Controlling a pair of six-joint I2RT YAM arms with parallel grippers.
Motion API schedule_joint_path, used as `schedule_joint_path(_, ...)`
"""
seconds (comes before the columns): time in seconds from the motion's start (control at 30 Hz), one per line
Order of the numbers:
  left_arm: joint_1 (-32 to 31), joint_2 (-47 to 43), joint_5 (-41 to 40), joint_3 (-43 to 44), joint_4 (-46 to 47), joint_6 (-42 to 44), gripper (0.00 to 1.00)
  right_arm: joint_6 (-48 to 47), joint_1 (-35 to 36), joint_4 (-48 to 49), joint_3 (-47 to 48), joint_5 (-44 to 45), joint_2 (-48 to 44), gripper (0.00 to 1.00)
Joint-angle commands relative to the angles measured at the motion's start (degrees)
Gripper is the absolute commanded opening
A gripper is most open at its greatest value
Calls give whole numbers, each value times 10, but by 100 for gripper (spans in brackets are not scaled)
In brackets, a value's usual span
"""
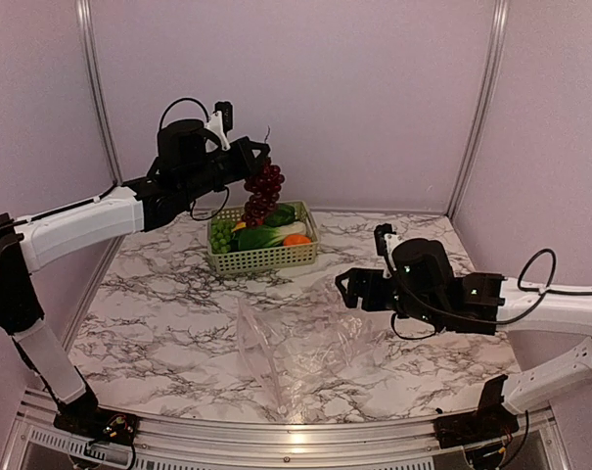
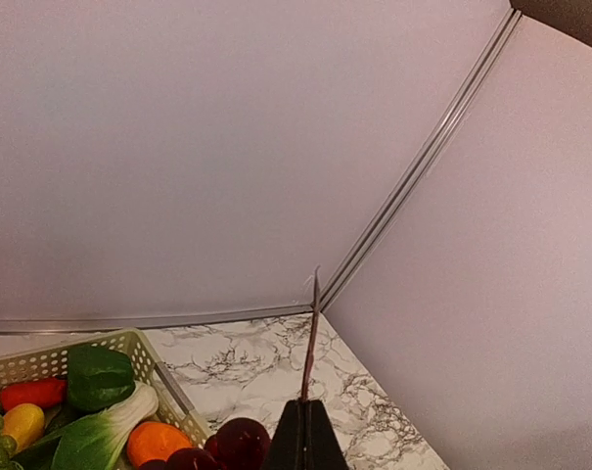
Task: Open the zip-top bag and remove the fake food
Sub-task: Place the fake fruit in the bin.
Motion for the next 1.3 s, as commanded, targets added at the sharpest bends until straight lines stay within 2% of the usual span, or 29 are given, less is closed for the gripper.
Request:
schedule_joint_path(0.0, 16, 82, 45, 76, 26, 4, 0, -20, -5, -52, 8, 41, -49, 92)
schedule_joint_path(0.3, 32, 276, 61, 287, -13, -4, 0, 3, -8, -123, 3, 63, -128, 92)
schedule_joint_path(0.4, 38, 328, 65, 332, -31, -13, 0, 15, -9, -140, -7, 69, -155, 92)
schedule_joint_path(0.63, 64, 383, 88, 309, -42, -29, 0, 33, -9, -157, -29, 72, -200, 92)
schedule_joint_path(0.83, 79, 355, 95, 236, -26, -33, 0, 31, -9, -150, -33, 70, -196, 92)
schedule_joint_path(1.27, 117, 321, 81, 211, -81, -19, 0, 23, -9, -106, -28, 45, -135, 92)
